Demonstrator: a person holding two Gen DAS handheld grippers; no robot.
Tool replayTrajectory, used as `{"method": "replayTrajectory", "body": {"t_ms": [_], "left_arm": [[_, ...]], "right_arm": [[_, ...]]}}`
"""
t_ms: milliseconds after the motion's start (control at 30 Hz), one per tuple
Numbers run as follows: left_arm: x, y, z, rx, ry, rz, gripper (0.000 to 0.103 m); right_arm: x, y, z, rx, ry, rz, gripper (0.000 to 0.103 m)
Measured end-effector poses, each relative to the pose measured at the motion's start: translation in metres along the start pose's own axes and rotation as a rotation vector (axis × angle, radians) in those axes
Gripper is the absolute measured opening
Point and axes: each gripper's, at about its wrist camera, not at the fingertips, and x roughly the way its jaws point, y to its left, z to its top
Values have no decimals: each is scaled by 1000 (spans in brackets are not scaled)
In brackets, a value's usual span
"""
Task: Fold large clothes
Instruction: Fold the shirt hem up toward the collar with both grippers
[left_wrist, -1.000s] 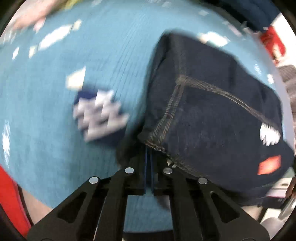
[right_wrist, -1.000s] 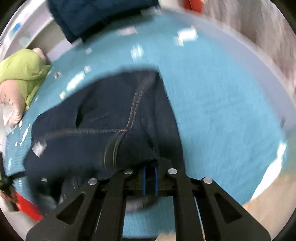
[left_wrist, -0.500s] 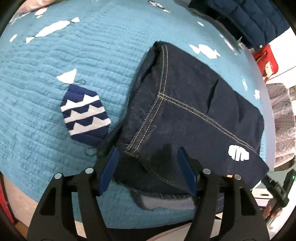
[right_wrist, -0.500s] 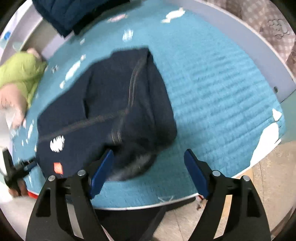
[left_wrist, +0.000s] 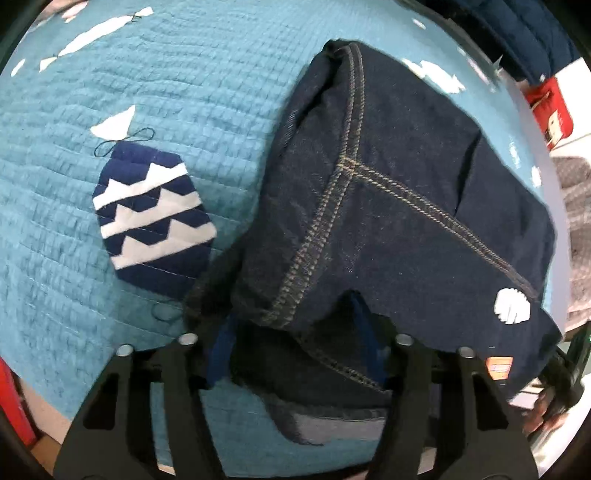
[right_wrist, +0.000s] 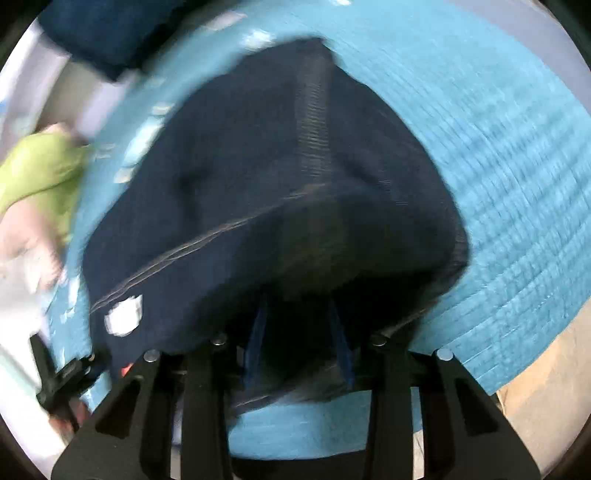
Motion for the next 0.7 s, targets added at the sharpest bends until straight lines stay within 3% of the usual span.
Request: {"method": "replayTrajectory", "body": {"t_ms": [33, 100, 200, 267, 333, 367, 433, 500, 600, 700], "left_arm": [[-6, -3, 0, 6, -1, 20, 39], [-19, -7, -1, 25, -4, 32, 33], [-43, -16, 2, 45, -42, 21, 31], [-58, -32, 6, 85, -84, 29, 31], [-63, -47, 10, 114, -102, 49, 30], [-64, -57, 12, 134, -106, 66, 30], [-64, -69, 12, 182, -109, 116, 30], [-68, -76, 8, 213, -91, 166, 29], [-82, -73, 3, 229, -77, 167, 30], [-94, -66, -7, 224, -55, 156, 30]], "right_arm": [[-4, 1, 2, -18, 17, -2, 9], [-32, 3, 4, -61, 21, -60, 7], [-80, 3, 7, -90, -35, -87, 7], [-117, 9, 11, -111, -136, -120, 8], [-133, 20, 15, -150, -206, -93, 8], [-133, 34, 19, -189, -225, -47, 8], [-109, 53, 25, -234, -194, -48, 7], [-55, 58, 28, -254, -71, -84, 7], [15, 14, 8, -167, 107, -151, 0], [0, -9, 3, -110, 67, -79, 0]]}}
